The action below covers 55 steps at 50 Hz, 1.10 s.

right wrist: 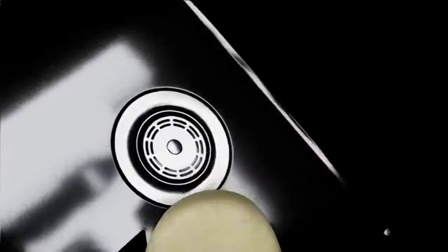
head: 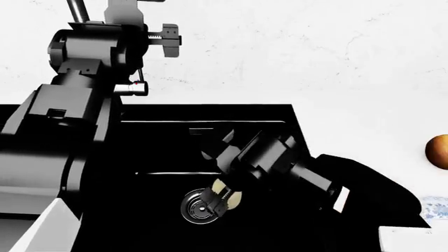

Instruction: Pick the cheese from the counter and place it in the sink. Then turn on the sink faucet.

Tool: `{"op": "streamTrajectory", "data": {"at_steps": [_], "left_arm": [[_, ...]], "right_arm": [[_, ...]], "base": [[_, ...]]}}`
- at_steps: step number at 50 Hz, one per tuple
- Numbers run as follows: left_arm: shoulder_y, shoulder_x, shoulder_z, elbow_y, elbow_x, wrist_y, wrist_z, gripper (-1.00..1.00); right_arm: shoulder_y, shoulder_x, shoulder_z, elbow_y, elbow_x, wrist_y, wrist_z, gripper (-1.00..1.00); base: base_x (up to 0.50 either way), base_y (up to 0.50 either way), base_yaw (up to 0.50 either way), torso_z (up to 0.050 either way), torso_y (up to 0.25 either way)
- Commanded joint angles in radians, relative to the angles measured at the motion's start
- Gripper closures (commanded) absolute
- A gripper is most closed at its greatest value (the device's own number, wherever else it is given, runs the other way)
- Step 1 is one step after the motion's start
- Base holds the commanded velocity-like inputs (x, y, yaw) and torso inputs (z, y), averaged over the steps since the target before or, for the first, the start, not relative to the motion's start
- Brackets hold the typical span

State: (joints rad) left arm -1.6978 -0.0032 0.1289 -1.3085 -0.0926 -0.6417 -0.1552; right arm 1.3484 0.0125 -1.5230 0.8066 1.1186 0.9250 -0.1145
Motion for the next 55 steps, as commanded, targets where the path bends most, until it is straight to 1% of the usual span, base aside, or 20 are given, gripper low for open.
{"op": "streamTrajectory", "data": {"at_steps": [1, 11, 27, 28, 36, 42, 45, 52, 54, 55], "left_arm": [[0.009, 0.001, 0.002, 0.0, -0.004, 0.003, 0.002, -1.0], [0.008, 0.0, 0.007, 0.0, 0.0, 0.002, 0.004, -1.0], [0.012, 0.0, 0.016, 0.0, -0.011, 0.003, 0.001, -1.0], [0.012, 0.0, 0.015, 0.0, -0.008, 0.003, 0.001, -1.0], [0.011, 0.0, 0.008, 0.0, 0.001, 0.003, 0.005, -1.0], [0.017, -0.001, -0.002, 0.0, 0.014, 0.004, 0.008, -1.0], [0.016, -0.002, -0.007, 0.0, 0.018, 0.002, 0.011, -1.0], [0.017, 0.0, -0.005, 0.0, 0.017, 0.003, 0.013, -1.0], [0.017, 0.0, -0.004, 0.0, 0.017, 0.003, 0.012, -1.0], [0.017, 0.0, -0.003, 0.0, 0.014, 0.002, 0.011, -1.0]], "right_arm": [[-0.123, -0.012, -0.011, 0.013, -0.105, -0.031, -0.05, 1.0], [-0.16, -0.012, -0.011, -0.009, -0.134, -0.025, -0.088, 1.0], [-0.169, -0.012, -0.01, -0.013, -0.152, -0.011, -0.14, 1.0], [-0.164, -0.012, -0.009, -0.012, -0.152, -0.021, -0.129, -1.0], [-0.133, -0.012, -0.012, -0.034, -0.15, -0.04, -0.146, -1.0], [-0.064, -0.012, -0.011, -0.038, -0.118, -0.045, -0.145, -1.0], [-0.015, -0.012, -0.012, -0.052, -0.102, -0.021, -0.143, -1.0], [0.225, -0.012, -0.018, -0.131, -0.022, 0.139, -0.169, -1.0], [0.271, -0.012, -0.007, -0.132, 0.004, 0.165, -0.187, -1.0], [0.3, -0.012, 0.024, -0.119, 0.033, 0.164, -0.188, -1.0]], "base": [[0.0, 0.0, 0.0, 0.0, 0.0], [0.0, 0.0, 0.0, 0.0, 0.0], [0.0, 0.0, 0.0, 0.0, 0.0], [0.0, 0.0, 0.0, 0.0, 0.0], [0.0, 0.0, 0.0, 0.0, 0.0], [0.0, 0.0, 0.0, 0.0, 0.0], [0.0, 0.0, 0.0, 0.0, 0.0], [0.0, 0.0, 0.0, 0.0, 0.0], [0.0, 0.0, 0.0, 0.0, 0.0], [0.0, 0.0, 0.0, 0.0, 0.0]]}}
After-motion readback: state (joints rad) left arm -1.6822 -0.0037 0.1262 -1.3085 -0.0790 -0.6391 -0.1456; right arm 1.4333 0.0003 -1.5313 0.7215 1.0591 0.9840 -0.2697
